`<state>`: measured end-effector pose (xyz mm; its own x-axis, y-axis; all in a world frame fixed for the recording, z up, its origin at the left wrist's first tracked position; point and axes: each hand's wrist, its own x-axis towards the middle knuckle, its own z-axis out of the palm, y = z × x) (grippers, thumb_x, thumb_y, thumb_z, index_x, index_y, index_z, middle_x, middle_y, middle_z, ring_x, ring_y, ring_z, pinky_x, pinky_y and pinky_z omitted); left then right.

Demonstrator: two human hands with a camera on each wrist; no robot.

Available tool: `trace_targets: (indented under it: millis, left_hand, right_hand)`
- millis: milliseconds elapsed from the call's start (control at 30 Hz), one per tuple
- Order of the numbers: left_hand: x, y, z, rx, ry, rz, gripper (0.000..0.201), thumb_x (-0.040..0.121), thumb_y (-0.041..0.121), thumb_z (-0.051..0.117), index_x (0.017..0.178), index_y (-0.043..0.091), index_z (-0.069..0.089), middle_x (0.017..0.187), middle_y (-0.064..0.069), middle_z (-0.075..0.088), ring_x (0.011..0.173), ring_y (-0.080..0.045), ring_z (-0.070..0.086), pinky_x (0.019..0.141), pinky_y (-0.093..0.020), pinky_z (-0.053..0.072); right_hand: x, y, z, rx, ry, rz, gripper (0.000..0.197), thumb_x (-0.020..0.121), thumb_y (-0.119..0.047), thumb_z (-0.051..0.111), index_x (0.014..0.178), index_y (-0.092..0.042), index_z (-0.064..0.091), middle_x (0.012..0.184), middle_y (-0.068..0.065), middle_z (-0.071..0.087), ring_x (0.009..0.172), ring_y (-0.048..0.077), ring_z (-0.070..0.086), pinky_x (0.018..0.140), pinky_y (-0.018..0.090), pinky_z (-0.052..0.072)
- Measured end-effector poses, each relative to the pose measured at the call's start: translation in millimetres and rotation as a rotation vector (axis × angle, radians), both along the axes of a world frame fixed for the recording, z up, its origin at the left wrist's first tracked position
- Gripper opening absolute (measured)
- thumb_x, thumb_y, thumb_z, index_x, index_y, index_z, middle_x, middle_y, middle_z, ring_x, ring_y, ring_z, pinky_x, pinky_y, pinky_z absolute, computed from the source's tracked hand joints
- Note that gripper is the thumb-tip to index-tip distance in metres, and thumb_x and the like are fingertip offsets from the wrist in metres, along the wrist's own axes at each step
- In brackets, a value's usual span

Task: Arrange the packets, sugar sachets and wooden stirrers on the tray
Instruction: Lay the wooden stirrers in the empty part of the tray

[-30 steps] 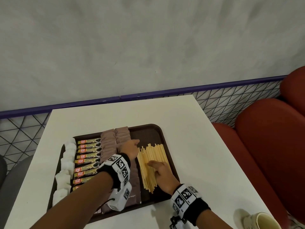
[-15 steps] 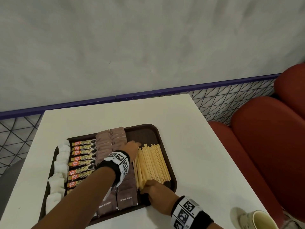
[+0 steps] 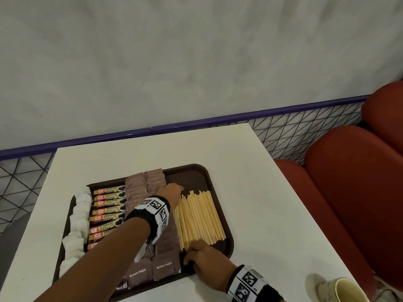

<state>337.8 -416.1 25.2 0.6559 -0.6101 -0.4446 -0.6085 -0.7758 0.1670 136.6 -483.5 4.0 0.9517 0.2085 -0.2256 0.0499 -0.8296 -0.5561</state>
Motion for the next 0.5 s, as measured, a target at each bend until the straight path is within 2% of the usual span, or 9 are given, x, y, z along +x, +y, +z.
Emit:
trace_targets:
  millis: [100,300,500]
  left_hand:
    - [2,-4,-1,-0.024,0.083,0.014,0.057,0.092,-0.009,0.035,0.146,0.008,0.028,0.148,-0.015,0.034,0.137,-0.026,0.034,0.111,-0.03,0.03]
    - [6,-6,-4,-0.065,0.116,0.06,0.052,0.092,-0.009,0.034,0.141,0.009,0.038,0.141,-0.013,0.047,0.129,-0.025,0.044,0.107,-0.029,0.036]
    - [10,-7,-7,-0.091,0.123,0.077,0.048,0.093,-0.006,0.033,0.137,0.009,0.046,0.138,-0.01,0.05,0.127,-0.023,0.047,0.105,-0.028,0.037]
  right_hand:
    - [-4,-6,0,-0.068,0.016,-0.017,0.033,0.089,0.002,0.04,0.116,-0.003,0.06,0.12,0.014,0.048,0.117,0.026,0.042,0.097,0.034,0.039]
    - [-2,-9,-2,-0.042,-0.022,-0.029,0.039,0.088,0.002,0.042,0.125,-0.004,0.052,0.126,0.013,0.045,0.121,0.026,0.038,0.102,0.035,0.037]
    - [-9,-13,-3,-0.049,-0.05,-0.049,0.036,0.089,0.001,0.039,0.121,-0.004,0.055,0.125,0.013,0.047,0.12,0.025,0.04,0.1,0.033,0.037]
